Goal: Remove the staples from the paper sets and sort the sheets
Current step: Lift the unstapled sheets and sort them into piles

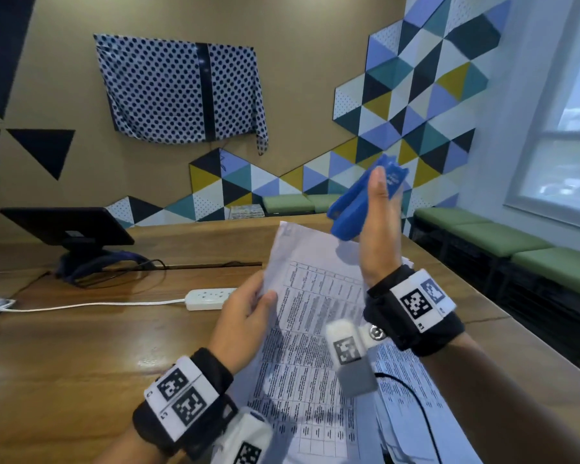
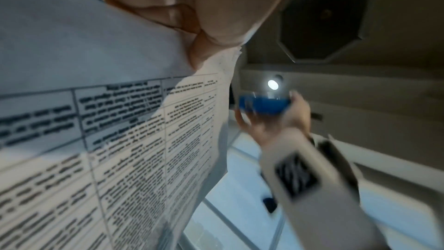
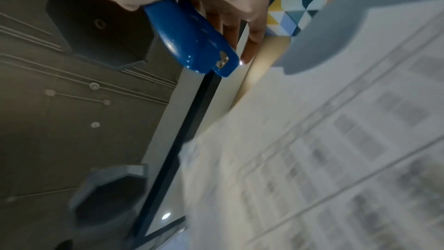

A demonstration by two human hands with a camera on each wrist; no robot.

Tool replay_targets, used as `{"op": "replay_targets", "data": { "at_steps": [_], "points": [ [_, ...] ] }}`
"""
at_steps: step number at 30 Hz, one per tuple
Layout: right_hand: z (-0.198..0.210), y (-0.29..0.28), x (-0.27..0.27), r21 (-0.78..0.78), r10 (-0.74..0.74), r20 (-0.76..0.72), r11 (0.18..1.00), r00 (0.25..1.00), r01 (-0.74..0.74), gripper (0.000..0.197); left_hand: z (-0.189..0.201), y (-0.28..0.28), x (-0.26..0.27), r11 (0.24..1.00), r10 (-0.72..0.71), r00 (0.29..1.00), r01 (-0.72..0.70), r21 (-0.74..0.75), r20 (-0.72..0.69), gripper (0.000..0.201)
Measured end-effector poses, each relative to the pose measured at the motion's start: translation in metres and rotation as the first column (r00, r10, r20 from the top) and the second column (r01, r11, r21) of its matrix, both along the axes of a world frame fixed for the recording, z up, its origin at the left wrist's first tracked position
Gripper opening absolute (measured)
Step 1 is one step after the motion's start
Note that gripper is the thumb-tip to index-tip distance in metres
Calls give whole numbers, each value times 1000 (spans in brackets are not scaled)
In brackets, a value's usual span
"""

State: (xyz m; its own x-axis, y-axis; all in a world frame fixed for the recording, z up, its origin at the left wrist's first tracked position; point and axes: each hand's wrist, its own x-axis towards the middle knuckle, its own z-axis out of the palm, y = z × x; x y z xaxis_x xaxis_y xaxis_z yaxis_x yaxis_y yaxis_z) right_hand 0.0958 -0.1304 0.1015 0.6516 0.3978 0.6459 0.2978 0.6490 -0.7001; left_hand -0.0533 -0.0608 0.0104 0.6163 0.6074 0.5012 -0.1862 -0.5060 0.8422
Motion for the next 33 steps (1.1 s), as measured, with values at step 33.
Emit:
{"op": "replay_targets", "data": {
  "at_steps": [33],
  "points": [
    [-134, -26, 48, -923, 388, 49, 370, 920, -107, 30, -16, 87, -20, 903, 201, 978, -204, -377, -48, 26]
  ]
}}
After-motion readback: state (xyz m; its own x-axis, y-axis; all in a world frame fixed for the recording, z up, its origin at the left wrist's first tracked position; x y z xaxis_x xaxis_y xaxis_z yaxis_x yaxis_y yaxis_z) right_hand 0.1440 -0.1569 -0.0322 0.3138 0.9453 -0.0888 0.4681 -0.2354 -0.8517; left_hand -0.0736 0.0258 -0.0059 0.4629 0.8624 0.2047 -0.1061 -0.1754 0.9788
